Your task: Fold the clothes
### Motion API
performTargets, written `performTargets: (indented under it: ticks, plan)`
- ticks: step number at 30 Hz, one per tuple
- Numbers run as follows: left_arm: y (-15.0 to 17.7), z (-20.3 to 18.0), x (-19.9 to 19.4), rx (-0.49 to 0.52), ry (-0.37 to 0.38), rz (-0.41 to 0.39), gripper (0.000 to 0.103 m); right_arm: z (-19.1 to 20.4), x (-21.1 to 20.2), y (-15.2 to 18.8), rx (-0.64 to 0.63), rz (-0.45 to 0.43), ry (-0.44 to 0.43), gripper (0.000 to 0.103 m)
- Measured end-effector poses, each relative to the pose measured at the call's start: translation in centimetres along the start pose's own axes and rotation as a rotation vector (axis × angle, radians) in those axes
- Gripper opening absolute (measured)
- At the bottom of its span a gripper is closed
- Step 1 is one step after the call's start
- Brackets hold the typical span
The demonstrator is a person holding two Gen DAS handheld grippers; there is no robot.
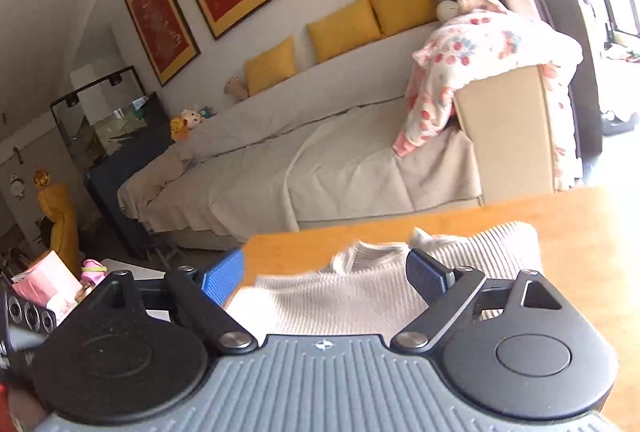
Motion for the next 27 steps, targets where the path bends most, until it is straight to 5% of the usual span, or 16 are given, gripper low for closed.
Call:
performTargets:
  ticks: [3, 6, 9, 13, 19, 20, 21, 22, 27]
  plan:
    - [-1.7, 0.0, 1.0, 0.023, -0.041, -0.013, 0.098, -1.7, -0.9, 4.0, 0.011, 0.040, 0.043, 0.101]
    - [-2.7, 0.7, 3.2, 0.044, -0.181, 0.016, 0.090, -2.6, -1.3, 7.3, 0.045, 0.086, 0.017, 0.103]
    - [-2.6, 1.4, 5.1, 0.093, -0.309, 0.069, 0.081, -2.5, -1.4, 7.3, 0.063, 0.076, -0.007, 0.103]
    - [-2.3, 0.2, 6.3, 0.256, -0.373, 0.056, 0.065, -3.2, -0.8, 7.4, 0.139, 0.093, -0.024, 0.103]
    - [-1.0, 0.6, 8.1, 0.347, -0.447, 0.104, 0.058, -3.2, -0.8, 7.4, 0.175, 0.084, -0.042, 0.103]
    - [-0.9, 0.6, 8.1, 0.365, -0.455, 0.095, 0.046, -3.2, -0.8, 7.4, 0.175, 0.084, -0.042, 0.103]
    - [-1.1, 0.3, 7.9, 0.388, -0.464, 0.086, 0.022, -3.3, -0.8, 7.4, 0.176, 0.083, -0.042, 0.103]
    - [-1.4, 0.1, 7.7, 0.391, -0.457, 0.078, 0.013, -3.3, -0.8, 7.4, 0.178, 0.083, -0.044, 0.103]
    - [-4.1, -1.6, 5.1, 0.425, -0.417, -0.039, 0.012, -3.5, -0.7, 7.4, 0.179, 0.083, -0.044, 0.103]
Point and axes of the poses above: each gripper's, at about its wrist camera, not at the fingertips, and x roughly the way its jaws point, z to its left, y to its underside, the point moved 7 cm from there along x, roughly the way its jaws point, and after that the axes turned 3 degrees about z, right-handed, at the moved point
